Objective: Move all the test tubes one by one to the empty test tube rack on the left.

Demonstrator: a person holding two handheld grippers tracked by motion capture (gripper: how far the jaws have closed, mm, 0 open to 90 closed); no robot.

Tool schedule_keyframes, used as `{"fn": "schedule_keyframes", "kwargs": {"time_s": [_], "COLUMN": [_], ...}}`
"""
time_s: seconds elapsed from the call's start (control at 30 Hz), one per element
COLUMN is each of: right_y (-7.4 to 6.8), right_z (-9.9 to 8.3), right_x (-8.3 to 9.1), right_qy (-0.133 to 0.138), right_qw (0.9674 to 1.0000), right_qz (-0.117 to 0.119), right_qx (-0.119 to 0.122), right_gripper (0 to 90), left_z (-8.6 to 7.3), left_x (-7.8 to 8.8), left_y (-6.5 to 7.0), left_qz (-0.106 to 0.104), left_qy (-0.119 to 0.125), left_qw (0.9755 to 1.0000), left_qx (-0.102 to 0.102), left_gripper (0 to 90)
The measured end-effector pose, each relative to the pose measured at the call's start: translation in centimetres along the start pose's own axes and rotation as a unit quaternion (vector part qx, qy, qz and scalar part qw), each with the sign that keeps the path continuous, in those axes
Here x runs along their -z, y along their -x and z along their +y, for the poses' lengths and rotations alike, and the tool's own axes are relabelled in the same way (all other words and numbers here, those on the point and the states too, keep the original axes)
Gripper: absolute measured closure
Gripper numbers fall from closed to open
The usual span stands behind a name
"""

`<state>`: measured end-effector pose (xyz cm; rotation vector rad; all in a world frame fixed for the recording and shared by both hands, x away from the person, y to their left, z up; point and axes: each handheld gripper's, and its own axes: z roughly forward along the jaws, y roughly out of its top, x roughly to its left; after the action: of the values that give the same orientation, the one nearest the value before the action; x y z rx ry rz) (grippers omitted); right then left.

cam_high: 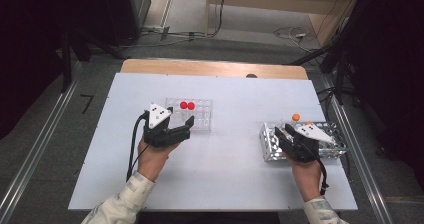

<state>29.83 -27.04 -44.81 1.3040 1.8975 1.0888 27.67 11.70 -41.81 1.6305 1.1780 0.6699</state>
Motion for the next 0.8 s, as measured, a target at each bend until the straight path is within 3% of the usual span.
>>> {"fn": "schedule_keyframes", "kwargs": {"time_s": [0.3, 0.8], "right_y": [0.1, 0.0], "right_z": [0.3, 0.3], "right_x": [-1.0, -1.7], "right_qy": [-0.013, -0.02], "right_qw": [0.9998, 0.9996], "right_qz": [-0.011, -0.018], "right_qx": [-0.012, -0.011], "right_gripper": [65.9, 72.7], "left_z": [0.0, 0.0], "left_x": [0.0, 0.1], "left_y": [0.0, 0.0], "left_qz": [0.001, 0.0], "left_qy": [0.001, 0.001], "left_qw": [1.0, 1.0], "left_qx": [-0.001, -0.001], "left_gripper": [24.6, 24.6]}}
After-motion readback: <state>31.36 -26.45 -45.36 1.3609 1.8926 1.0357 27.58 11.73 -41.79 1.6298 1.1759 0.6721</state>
